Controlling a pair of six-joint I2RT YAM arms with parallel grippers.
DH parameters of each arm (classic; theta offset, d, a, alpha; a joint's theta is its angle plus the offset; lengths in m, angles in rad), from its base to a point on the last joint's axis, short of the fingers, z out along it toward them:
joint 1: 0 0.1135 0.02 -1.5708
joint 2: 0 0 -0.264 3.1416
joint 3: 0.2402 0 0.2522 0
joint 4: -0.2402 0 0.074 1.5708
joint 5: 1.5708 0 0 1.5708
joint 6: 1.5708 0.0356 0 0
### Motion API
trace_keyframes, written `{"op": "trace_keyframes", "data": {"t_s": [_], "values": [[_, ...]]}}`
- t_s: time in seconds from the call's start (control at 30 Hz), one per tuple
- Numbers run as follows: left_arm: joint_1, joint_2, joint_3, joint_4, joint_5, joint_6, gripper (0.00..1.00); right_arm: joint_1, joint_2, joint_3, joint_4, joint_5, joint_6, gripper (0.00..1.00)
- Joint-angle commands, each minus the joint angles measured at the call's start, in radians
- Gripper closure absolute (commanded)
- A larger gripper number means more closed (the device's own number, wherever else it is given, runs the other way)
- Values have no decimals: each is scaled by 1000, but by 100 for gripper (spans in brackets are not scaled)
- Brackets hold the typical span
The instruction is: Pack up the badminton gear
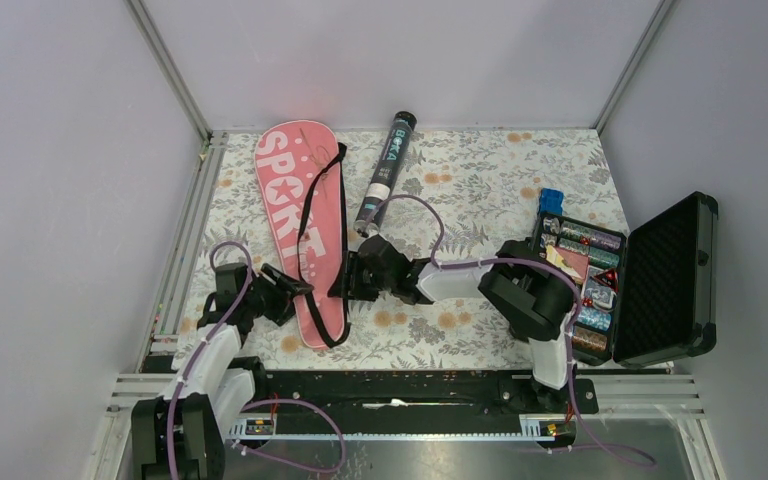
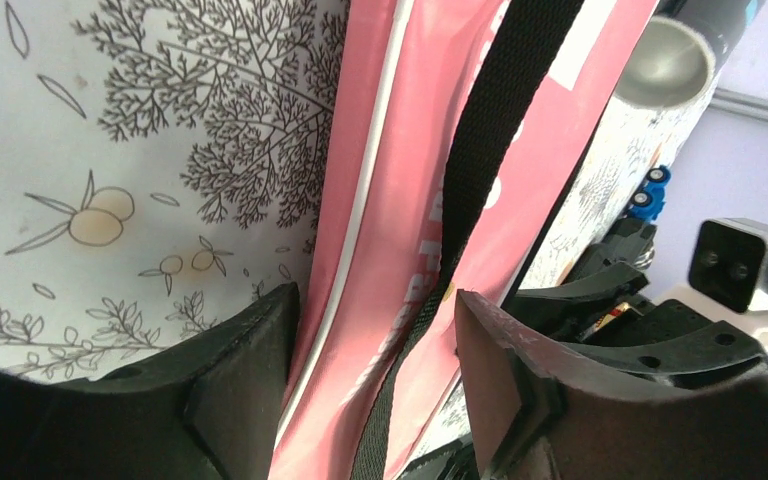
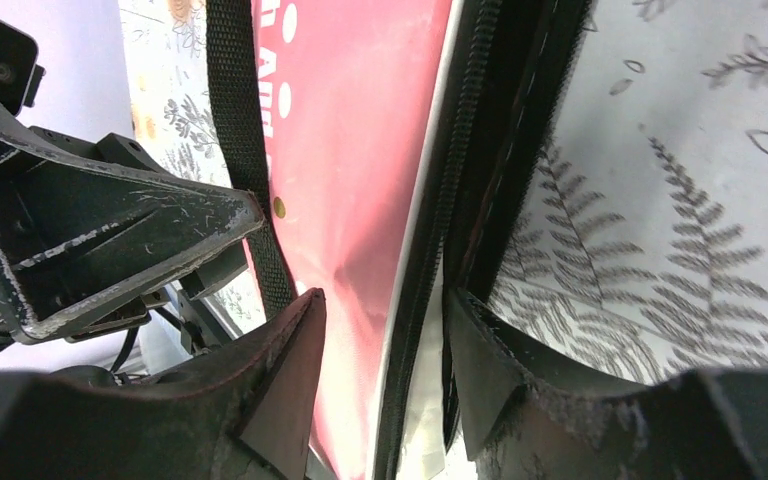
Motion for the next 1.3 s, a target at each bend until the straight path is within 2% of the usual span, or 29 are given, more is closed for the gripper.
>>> {"op": "trace_keyframes", "data": {"t_s": [0.0, 0.2, 0.33, 0.4, 0.5, 0.67, 0.83, 0.93, 1.0, 1.13, 1.27], "values": [[-12, -16, 68, -80, -9, 51, 40, 15, -104, 1, -132, 78, -39, 46], [-12, -20, 79, -110, -16, 73, 40, 28, -133, -13, -172, 51, -24, 37], [-12, -21, 70, -93, -11, 66, 42, 38, -137, -2, -236, 71, -41, 43], [-14, -12, 66, -85, -2, 65, 43, 39, -129, -9, -212, 62, -31, 45], [-18, 0, 62, -79, 17, 61, 44, 41, -101, 7, -196, 18, -26, 54], [-36, -36, 4, -23, 15, 24, 49, 49, -55, -61, 51, -66, 36, 72], [-60, -29, -9, 10, 24, -9, 50, 52, -18, -67, 121, -69, 60, 77], [-66, -29, -5, 7, 26, -13, 50, 53, 0, -65, 106, -52, 62, 78], [-67, -46, 13, -31, 8, 0, 49, 54, -20, -68, 58, -32, 45, 71], [-66, -98, 85, -151, -79, 38, 44, 53, -125, -65, -85, 47, -21, 46], [-66, -143, 165, -244, -197, 64, 40, 50, -209, -56, -220, 178, -89, 32]]}}
